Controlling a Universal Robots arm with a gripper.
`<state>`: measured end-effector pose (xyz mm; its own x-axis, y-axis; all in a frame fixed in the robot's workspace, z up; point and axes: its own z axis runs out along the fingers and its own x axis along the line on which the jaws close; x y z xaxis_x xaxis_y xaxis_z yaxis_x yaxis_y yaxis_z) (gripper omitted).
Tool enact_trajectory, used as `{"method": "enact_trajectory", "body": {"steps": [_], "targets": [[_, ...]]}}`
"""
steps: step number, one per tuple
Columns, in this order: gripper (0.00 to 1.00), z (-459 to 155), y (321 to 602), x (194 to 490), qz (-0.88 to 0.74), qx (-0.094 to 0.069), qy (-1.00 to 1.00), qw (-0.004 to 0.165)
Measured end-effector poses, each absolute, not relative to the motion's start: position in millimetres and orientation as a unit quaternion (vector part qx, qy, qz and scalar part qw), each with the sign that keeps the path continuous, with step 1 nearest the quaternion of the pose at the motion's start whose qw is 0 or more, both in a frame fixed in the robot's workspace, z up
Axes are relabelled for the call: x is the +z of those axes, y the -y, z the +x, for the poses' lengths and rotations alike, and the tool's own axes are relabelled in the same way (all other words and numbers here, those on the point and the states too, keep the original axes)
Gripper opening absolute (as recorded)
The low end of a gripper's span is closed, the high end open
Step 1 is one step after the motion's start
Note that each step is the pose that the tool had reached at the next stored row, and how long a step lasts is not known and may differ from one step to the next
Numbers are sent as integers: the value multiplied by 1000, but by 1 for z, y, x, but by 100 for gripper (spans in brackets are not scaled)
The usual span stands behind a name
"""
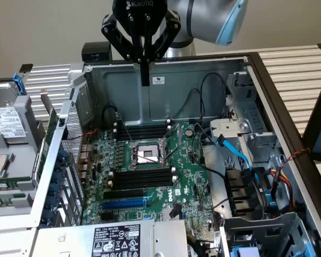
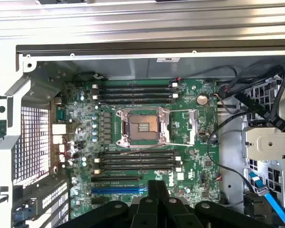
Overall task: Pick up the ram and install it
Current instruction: 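Reach for the ram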
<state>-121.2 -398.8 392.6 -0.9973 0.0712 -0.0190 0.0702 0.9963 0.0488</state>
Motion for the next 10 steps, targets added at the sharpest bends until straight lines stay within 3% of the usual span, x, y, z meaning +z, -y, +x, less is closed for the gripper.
{"method": "enact_trajectory", "body": {"steps": [10], "targets": [[11, -121, 399, 393, 35, 24, -999, 10]]}}
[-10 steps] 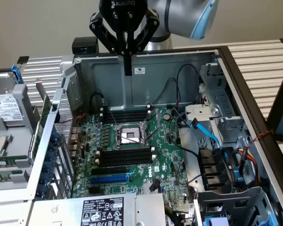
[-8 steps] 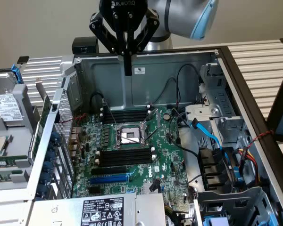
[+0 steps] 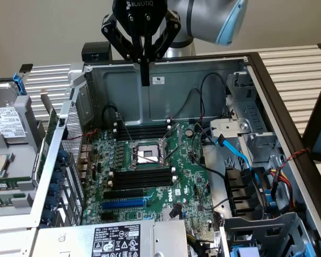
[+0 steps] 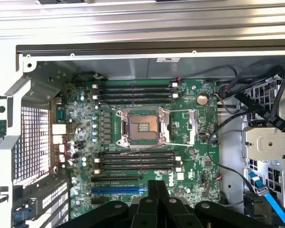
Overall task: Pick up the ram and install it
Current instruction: 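Reach for the ram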
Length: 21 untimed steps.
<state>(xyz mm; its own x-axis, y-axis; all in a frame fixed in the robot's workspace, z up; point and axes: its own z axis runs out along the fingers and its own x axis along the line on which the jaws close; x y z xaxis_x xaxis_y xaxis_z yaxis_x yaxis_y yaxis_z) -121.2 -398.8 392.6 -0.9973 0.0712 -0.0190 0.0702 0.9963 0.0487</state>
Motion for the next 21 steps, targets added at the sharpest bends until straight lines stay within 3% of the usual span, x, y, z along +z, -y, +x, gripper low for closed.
{"method": "enact_trajectory", "body": {"steps": [21], "targets": [[11, -193, 398, 392, 35, 24, -999, 10]]}}
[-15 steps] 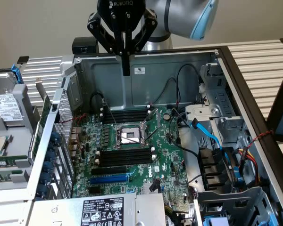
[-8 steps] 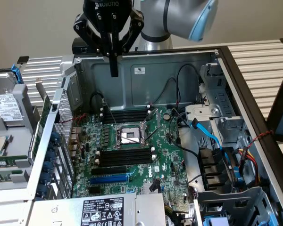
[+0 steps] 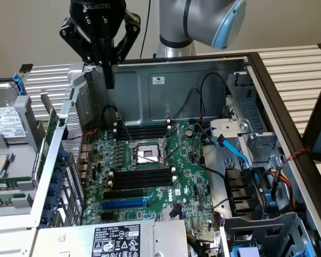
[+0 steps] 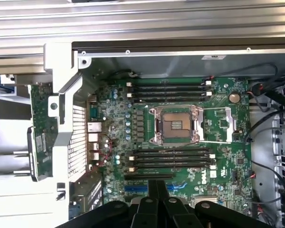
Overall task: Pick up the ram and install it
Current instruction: 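Reach for the ram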
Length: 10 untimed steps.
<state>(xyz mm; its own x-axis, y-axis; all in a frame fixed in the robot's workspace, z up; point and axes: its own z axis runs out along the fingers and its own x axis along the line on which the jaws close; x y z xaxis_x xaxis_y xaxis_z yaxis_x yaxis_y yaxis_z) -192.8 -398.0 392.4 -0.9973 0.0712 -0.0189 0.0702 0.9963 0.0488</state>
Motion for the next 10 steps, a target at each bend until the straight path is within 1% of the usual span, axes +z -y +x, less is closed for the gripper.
{"method": "enact_trajectory", "body": {"steps": [10], "targets": [[11, -238, 397, 392, 35, 24, -999, 9]]}}
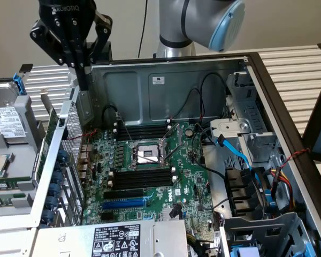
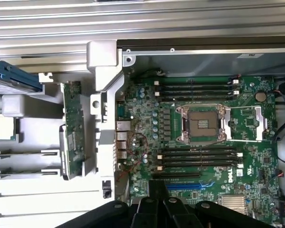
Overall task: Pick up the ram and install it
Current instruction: 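Reach for the ram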
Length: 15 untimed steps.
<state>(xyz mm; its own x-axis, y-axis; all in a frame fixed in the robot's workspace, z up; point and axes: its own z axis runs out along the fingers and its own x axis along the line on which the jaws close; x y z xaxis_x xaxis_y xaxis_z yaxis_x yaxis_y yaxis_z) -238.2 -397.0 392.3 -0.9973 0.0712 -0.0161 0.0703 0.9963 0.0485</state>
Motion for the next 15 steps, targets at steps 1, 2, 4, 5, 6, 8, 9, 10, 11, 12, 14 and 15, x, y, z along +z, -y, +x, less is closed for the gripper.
{"method": "enact_trajectory", "body": {"steps": [1, 2, 4, 5, 6, 8, 9, 10, 11, 12, 14, 15], "targets": [[11, -243, 397, 392, 35, 24, -999, 9], [11, -248, 397, 392, 35, 24, -999, 8], [11, -257, 396, 392, 35, 24, -999, 8], [11, -261, 396, 392, 35, 24, -999, 8], [11, -266, 396, 392, 35, 24, -999, 8], [11, -275, 396, 391, 35, 24, -999, 8], [11, -279, 396, 391, 35, 24, -999, 8], [11, -284, 395, 391, 35, 24, -999, 8], [11, -289, 395, 391, 35, 24, -999, 7], [11, -293, 395, 391, 35, 24, -999, 7], [11, -302, 395, 391, 35, 24, -999, 6], [11, -307, 395, 391, 35, 24, -999, 6]]}}
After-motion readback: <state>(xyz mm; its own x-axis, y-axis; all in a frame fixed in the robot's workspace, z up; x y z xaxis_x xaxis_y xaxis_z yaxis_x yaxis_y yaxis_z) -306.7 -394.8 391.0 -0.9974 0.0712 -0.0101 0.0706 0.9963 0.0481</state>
